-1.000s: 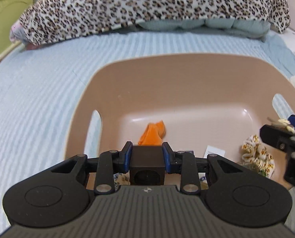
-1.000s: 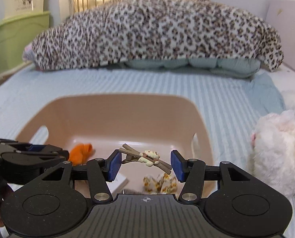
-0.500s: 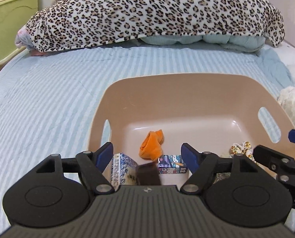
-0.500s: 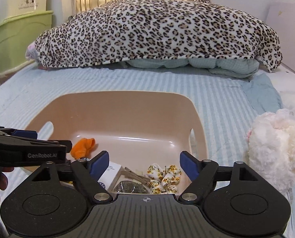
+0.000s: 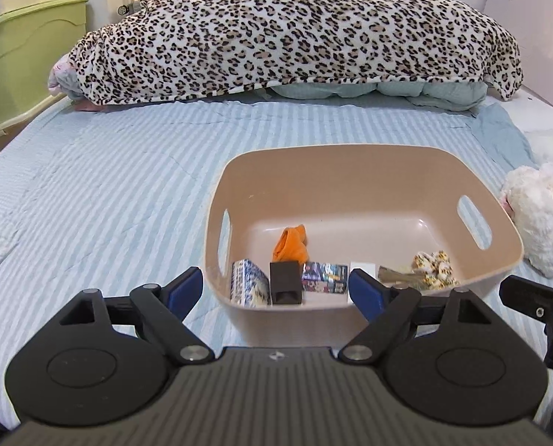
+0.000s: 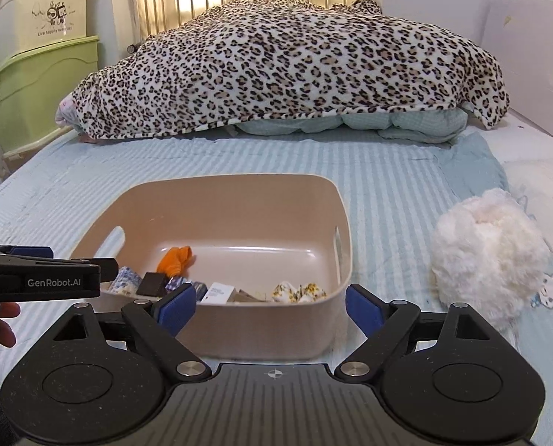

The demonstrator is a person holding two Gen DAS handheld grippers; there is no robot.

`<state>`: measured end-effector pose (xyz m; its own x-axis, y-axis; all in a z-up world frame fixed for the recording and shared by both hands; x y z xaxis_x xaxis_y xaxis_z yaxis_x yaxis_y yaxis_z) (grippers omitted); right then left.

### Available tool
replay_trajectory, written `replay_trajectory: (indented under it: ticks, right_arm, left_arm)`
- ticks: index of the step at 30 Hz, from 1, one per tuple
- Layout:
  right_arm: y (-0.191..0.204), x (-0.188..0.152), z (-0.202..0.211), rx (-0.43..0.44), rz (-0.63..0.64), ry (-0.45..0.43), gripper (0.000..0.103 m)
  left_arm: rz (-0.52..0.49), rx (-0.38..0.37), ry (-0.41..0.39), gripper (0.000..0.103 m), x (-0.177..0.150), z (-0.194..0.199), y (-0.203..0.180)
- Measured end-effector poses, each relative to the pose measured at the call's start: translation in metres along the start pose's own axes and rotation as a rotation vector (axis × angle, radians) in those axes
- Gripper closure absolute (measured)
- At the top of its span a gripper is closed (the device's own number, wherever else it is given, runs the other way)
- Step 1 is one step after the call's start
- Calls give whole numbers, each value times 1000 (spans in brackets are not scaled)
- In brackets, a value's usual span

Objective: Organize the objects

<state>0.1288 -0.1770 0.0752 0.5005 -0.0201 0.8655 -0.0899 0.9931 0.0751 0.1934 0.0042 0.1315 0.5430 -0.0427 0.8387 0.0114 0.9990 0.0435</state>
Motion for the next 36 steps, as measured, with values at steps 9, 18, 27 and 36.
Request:
replay_trajectory:
  ticks: [9,18,27,36]
  right_arm:
    - [3,-16,39,15,-13,7,13]
    - [8,-32,71,26,-14,37,11]
    - [7,-49,94,23,-18,67,10]
    - [11,-69,109,31,-18,90,10]
  left_arm:
    - [-22,-2,-24,17,-16,45,8]
    - [-16,-45,-23,17,-39,77,9]
    - [8,-80,-5,16,-60,101,7]
    - [-11,-83,8,16,-77,125,10]
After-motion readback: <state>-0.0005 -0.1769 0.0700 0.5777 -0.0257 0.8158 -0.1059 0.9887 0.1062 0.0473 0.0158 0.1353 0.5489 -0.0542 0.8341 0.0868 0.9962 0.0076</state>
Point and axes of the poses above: each gripper's, at about its wrist camera, not at the fingertips, and z roughly against the way its jaws point, y to its left, x to its top, the point moved 4 cm from there along -z, roughly the way its jaws point, and after that the axes turned 10 degrees about -y, right-handed, at the moved point
